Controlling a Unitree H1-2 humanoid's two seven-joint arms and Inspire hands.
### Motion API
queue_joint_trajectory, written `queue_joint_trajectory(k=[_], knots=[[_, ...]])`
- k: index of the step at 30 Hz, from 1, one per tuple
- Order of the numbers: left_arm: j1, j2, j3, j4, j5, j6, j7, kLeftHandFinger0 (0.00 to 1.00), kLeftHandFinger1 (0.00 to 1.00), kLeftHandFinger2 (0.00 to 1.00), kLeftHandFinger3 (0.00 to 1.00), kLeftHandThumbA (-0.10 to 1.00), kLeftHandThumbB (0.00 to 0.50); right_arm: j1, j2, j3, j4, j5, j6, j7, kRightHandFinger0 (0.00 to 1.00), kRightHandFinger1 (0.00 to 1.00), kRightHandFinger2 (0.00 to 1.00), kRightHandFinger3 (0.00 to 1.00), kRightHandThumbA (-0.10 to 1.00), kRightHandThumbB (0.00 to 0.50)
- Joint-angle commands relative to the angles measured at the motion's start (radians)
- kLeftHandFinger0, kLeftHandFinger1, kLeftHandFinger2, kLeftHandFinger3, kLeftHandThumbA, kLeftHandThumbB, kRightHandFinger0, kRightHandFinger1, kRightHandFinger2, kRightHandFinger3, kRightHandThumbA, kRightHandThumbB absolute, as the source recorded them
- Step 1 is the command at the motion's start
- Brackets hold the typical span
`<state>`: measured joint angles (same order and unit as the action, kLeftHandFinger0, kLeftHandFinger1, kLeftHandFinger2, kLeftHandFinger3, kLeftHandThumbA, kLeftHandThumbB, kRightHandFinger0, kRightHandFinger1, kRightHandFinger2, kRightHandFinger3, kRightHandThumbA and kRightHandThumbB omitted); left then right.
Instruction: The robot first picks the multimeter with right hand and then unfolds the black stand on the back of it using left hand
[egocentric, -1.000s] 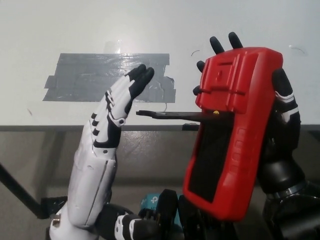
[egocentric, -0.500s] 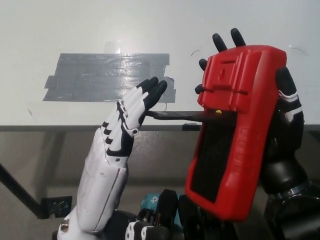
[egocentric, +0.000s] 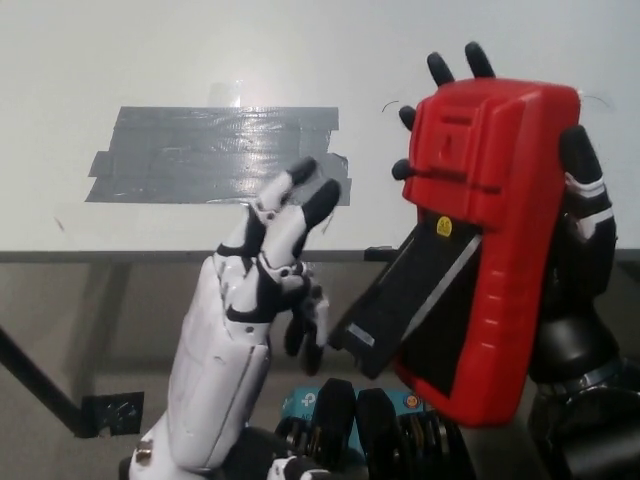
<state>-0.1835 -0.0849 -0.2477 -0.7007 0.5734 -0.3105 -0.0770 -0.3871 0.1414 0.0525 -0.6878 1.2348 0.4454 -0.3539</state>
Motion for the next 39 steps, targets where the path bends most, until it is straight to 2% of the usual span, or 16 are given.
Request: queue_joint_trajectory(k=[1,4,10,15,16,17,18,19,20,21,22,26,33,35,37,39], knots=[[-0.025,-0.016,-0.013,0.01,0.038,-0.073,0.024,0.86,0.0,0.0,1.0,1.0,0.473,-0.07,0.038,0.0,-0.046,0.014,-0.064,-0.013,0.0,0.49,0.96,0.89,-0.1,0.084],[-0.014,-0.001,-0.034,0.017,-0.028,-0.047,-0.006,0.9,0.0,0.0,1.0,1.0,0.491,-0.086,0.057,-0.003,-0.047,0.014,-0.074,-0.034,0.0,0.54,0.99,1.0,-0.1,0.068],[-0.015,0.003,-0.037,0.023,0.022,-0.066,-0.005,0.95,0.0,0.0,1.0,1.0,0.5,-0.1,0.1,-0.005,-0.061,0.004,-0.095,-0.089,0.0,0.53,0.96,1.0,-0.1,0.076],[-0.002,-0.017,-0.039,0.028,-0.126,-0.038,0.025,1.0,0.0,0.0,1.0,1.0,0.494,-0.104,0.101,-0.009,-0.057,0.006,-0.104,-0.091,0.0,0.53,0.94,1.0,-0.1,0.077],[-0.001,-0.037,-0.007,0.03,-0.039,-0.086,0.071,0.99,0.01,0.13,1.0,1.0,0.5,-0.107,0.1,-0.012,-0.053,0.015,-0.108,-0.094,0.0,0.52,0.93,1.0,-0.1,0.078],[-0.001,-0.047,0.029,0.024,0.058,-0.127,0.112,0.98,0.07,0.34,1.0,1.0,0.488,-0.107,0.1,-0.014,-0.051,0.02,-0.112,-0.096,0.0,0.52,0.93,1.0,-0.1,0.078],[-0.008,-0.048,0.055,0.015,0.097,-0.151,0.148,1.0,0.29,0.47,1.0,1.0,0.447,-0.106,0.098,-0.016,-0.051,0.019,-0.115,-0.096,0.0,0.52,0.92,1.0,-0.1,0.072],[-0.022,-0.055,0.077,0.006,0.113,-0.16,0.203,1.0,0.36,0.56,1.0,1.0,0.455,-0.104,0.098,-0.019,-0.049,0.018,-0.12,-0.095,0.0,0.51,0.91,1.0,-0.1,0.07],[-0.048,-0.047,0.108,-0.009,0.107,-0.16,0.211,1.0,0.67,0.86,1.0,1.0,0.466,-0.103,0.101,-0.024,-0.048,0.017,-0.126,-0.099,0.0,0.51,0.9,1.0,-0.1,0.078],[-0.057,-0.042,0.119,-0.014,0.105,-0.16,0.209,1.0,0.7,0.87,1.0,1.0,0.462,-0.103,0.101,-0.025,-0.048,0.016,-0.128,-0.101,0.0,0.51,0.9,1.0,-0.1,0.078],[-0.067,-0.036,0.153,-0.027,0.155,-0.16,0.23,1.0,1.0,1.0,1.0,1.0,0.469,-0.101,0.098,-0.027,-0.049,0.009,-0.128,-0.107,0.0,0.5,0.88,1.0,-0.1,0.08],[-0.12,-0.025,0.16,-0.016,0.29,-0.16,0.357,1.0,1.0,1.0,1.0,1.0,0.448,-0.102,0.093,-0.033,-0.048,0.02,-0.135,-0.12,0.0,0.48,0.87,1.0,-0.1,0.069],[-0.004,-0.153,0.063,-0.019,0.318,-0.16,0.354,1.0,1.0,1.0,1.0,1.0,0.471,-0.1,0.094,-0.029,-0.045,0.019,-0.144,-0.122,0.0,0.48,0.86,1.0,-0.1,0.055],[-0.015,-0.136,0.03,-0.003,0.318,-0.16,0.368,1.0,1.0,1.0,1.0,1.0,0.458,-0.101,0.094,-0.027,-0.044,0.017,-0.148,-0.122,0.0,0.48,0.86,1.0,-0.1,0.056],[-0.076,-0.084,-0.025,0.041,0.278,-0.16,0.375,1.0,1.0,1.0,1.0,1.0,0.5,-0.101,0.091,-0.023,-0.043,0.014,-0.147,-0.124,0.0,0.49,0.86,1.0,-0.1,0.054],[-0.079,-0.052,-0.067,0.015,0.162,-0.11,0.201,1.0,1.0,1.0,1.0,1.0,0.5,-0.1,0.093,-0.021,-0.041,0.012,-0.15,-0.123,0.01,0.5,0.87,1.0,-0.1,0.053]])
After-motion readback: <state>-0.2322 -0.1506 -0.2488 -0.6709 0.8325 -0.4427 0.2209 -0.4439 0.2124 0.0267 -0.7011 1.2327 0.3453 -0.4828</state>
